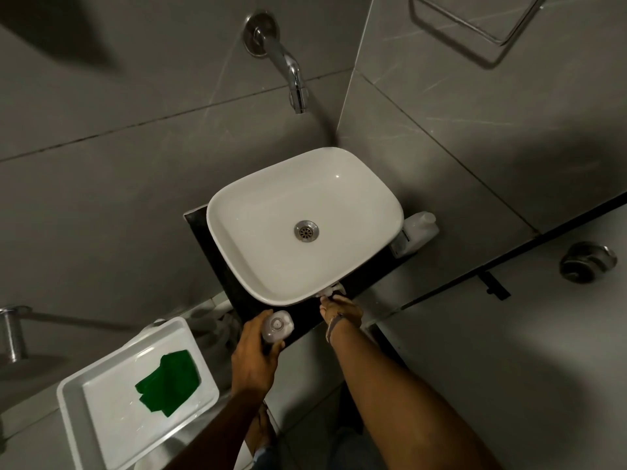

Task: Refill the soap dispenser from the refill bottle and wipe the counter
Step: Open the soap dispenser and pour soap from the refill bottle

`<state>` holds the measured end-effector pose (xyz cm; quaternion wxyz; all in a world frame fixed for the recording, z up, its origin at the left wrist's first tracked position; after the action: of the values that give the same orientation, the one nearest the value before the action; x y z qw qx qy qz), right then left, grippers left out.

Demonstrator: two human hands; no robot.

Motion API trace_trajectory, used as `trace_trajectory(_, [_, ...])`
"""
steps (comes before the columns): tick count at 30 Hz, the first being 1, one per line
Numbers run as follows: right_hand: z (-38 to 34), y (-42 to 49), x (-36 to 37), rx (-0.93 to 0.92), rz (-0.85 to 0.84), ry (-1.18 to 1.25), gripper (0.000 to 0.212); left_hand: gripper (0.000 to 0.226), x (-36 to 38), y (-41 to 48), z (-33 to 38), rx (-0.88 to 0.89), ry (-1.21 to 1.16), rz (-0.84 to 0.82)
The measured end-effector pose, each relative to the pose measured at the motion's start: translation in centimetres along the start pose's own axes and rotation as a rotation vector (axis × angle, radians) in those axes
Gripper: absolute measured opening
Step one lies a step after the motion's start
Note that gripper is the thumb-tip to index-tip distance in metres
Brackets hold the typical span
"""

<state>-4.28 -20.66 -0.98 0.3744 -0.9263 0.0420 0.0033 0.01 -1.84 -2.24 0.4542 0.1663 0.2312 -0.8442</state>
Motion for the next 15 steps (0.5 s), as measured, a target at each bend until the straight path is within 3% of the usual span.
trace_trajectory(2, [0.3,0.5,0.0,-0.007,-0.031,-0.014,0.034,0.064,0.1,0.0,-0.1,0.003,-0.009,-0.001])
trace_trajectory(5, [0.3,0.9,-0.2,-0.015,-0.05,-0.016,0.015,0.066,0.1,-0.1,-0.1,-0.005,-0.009,0.007])
trace_trajectory(9, [0.2,0.7,-0.4,-0.026,-0.057,-0.079,0.026,0.079,0.3,-0.3,-0.2,-0.019,0.002,0.005])
trace_trajectory(15, [-0.2,0.4,-1.3,-0.004,-0.092,-0.105,0.022,0.098,0.3,-1.5,0.7,-0.141,-0.059,0.021])
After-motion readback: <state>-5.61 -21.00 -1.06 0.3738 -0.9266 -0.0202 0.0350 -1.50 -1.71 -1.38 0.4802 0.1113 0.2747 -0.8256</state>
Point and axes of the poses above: each hand's wrist, its own y-axis towards the middle knuckle, its own x-axis out of the palm, z = x × y, the point moved 1 cm from there along y, towards the middle knuckle, and after that the axes turned 5 degrees about -x, right-handed, at the moved point
